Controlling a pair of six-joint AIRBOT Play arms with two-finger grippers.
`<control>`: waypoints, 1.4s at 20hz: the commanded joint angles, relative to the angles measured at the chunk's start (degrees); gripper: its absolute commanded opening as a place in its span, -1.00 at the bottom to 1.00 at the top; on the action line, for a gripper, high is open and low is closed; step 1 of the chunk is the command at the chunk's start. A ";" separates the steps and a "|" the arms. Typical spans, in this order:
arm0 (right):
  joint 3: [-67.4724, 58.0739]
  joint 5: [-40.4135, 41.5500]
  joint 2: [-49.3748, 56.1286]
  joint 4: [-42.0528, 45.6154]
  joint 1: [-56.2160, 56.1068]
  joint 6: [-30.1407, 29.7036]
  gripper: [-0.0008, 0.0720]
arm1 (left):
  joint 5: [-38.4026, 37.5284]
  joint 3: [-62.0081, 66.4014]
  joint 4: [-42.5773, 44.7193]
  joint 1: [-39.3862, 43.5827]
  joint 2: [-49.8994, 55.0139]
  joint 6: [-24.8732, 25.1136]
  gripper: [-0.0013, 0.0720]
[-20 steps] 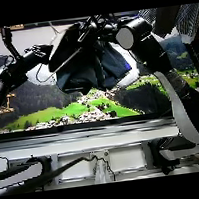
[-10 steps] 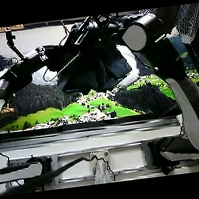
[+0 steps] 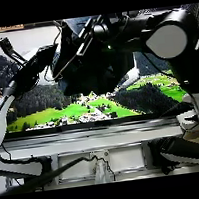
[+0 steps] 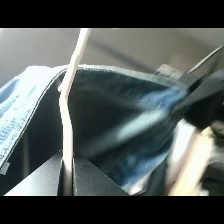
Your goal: Fold the clothes and pants, and hang the long-sleeved shirts on hangers.
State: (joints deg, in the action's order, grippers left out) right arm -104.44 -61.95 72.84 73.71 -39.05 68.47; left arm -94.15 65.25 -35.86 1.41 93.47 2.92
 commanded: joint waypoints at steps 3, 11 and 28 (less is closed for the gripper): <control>-0.02 -14.01 -2.86 -9.16 -0.15 0.46 -0.84 | -11.98 0.04 -3.58 0.79 0.98 -3.48 -0.90; -2.12 -15.76 -12.13 4.59 0.11 -9.77 0.37 | -12.00 0.04 -3.13 5.60 0.11 -6.14 -0.90; -2.43 -11.43 -5.42 10.56 12.57 -34.88 0.48 | -11.98 -0.02 1.77 7.58 -0.31 -9.84 -0.90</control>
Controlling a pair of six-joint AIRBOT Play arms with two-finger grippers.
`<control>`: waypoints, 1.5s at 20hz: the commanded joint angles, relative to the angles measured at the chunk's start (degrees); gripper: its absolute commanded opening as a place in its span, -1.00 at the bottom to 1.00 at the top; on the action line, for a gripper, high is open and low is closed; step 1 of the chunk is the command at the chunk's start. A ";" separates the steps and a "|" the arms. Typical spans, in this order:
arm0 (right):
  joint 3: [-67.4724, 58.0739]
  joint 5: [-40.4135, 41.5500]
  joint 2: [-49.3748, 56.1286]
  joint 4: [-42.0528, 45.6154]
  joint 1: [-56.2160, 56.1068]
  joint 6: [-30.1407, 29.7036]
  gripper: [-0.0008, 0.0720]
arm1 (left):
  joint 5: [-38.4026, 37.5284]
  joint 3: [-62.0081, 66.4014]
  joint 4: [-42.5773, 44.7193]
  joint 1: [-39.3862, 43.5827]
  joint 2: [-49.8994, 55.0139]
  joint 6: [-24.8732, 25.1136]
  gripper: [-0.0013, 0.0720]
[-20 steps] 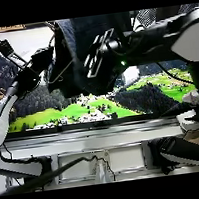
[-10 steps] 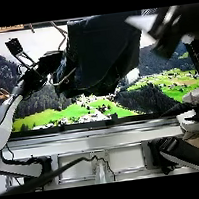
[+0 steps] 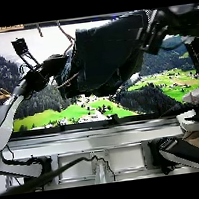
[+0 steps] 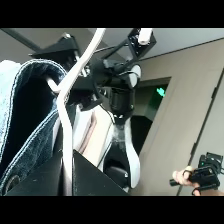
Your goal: Fold the clothes and pants, and hang the long-sleeved shirts on hangers.
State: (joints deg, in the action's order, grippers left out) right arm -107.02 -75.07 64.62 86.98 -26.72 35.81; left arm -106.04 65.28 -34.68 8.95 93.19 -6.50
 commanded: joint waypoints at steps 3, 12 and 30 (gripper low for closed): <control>0.15 2.73 4.63 -2.80 0.24 -2.38 0.50 | -0.09 -0.04 3.85 -0.02 -0.02 -0.68 -0.90; 0.26 0.50 9.97 -5.90 0.26 -2.23 0.26 | -0.09 -0.11 4.63 -0.24 0.00 -0.83 -0.90; 0.24 0.59 6.56 -12.26 0.22 0.15 -0.85 | 6.01 -0.09 -26.97 -6.21 0.11 -3.61 0.83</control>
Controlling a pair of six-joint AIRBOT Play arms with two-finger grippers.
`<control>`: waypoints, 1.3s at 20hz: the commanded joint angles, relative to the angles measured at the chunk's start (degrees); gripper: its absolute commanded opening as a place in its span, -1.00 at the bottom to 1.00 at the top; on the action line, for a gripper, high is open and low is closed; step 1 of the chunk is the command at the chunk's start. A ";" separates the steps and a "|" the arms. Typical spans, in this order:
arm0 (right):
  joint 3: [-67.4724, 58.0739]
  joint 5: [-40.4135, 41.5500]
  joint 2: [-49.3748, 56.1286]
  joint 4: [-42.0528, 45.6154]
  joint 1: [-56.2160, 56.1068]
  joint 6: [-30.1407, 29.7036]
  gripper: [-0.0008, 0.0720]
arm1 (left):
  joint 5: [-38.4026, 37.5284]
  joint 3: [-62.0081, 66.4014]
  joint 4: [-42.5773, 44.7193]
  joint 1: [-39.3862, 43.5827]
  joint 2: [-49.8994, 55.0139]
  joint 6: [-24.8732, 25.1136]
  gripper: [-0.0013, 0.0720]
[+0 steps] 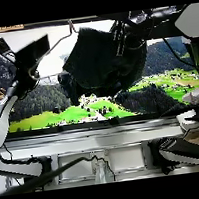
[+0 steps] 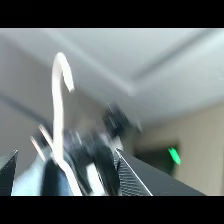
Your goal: Fold the clothes and pants, and hang the long-sleeved shirts on hangers.
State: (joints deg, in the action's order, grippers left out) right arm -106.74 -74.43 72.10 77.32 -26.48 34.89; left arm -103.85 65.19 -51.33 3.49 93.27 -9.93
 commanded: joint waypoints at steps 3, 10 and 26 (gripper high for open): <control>-0.04 -0.24 -1.53 -3.48 0.00 1.53 -0.85 | 4.26 0.00 -15.32 -0.50 0.02 -0.17 0.83; -0.04 -4.31 -3.17 -1.16 0.00 3.72 -0.85 | 17.64 0.07 -7.15 -8.33 -3.61 0.28 -0.35; -0.04 -0.39 -3.39 4.02 0.00 18.71 -0.84 | 64.81 -33.18 56.13 -0.46 -39.71 -27.61 0.05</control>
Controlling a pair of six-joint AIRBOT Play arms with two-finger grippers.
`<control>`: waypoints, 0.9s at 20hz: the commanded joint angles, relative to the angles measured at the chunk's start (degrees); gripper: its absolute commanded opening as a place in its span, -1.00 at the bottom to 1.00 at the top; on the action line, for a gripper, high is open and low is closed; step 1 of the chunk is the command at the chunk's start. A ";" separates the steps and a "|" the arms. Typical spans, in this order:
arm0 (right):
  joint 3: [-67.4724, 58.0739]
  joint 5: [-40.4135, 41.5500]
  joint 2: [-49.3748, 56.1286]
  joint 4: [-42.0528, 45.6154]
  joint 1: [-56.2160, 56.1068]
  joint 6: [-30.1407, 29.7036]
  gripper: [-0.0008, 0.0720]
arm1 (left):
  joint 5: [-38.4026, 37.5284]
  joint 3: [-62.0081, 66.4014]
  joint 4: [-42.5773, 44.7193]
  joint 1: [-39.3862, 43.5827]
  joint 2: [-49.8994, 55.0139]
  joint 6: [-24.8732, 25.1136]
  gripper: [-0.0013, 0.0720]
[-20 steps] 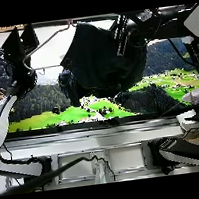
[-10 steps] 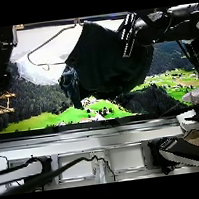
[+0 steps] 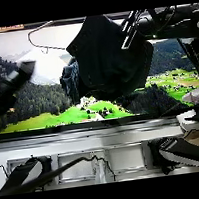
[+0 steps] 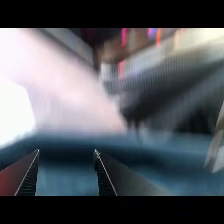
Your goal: Fold the clothes and pants, and hang the long-sleeved shirts on hangers.
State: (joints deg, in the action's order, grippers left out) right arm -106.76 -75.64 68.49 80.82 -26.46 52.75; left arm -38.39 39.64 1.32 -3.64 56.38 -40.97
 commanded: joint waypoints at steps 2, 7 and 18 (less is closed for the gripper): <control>-0.02 0.81 0.33 0.50 0.00 1.46 -0.84 | -0.17 -11.32 3.41 12.04 -4.09 8.04 0.04; -0.02 0.81 0.37 0.52 0.00 1.73 -0.84 | -0.04 -13.51 4.94 18.01 -6.38 16.02 0.05; -0.02 1.79 0.35 0.15 -0.02 1.90 -0.84 | 0.20 -16.63 30.97 19.15 -13.00 -2.38 0.82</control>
State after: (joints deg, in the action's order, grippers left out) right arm -106.76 -74.35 68.84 81.21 -26.48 54.52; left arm -38.37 24.40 28.51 14.66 43.79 -38.72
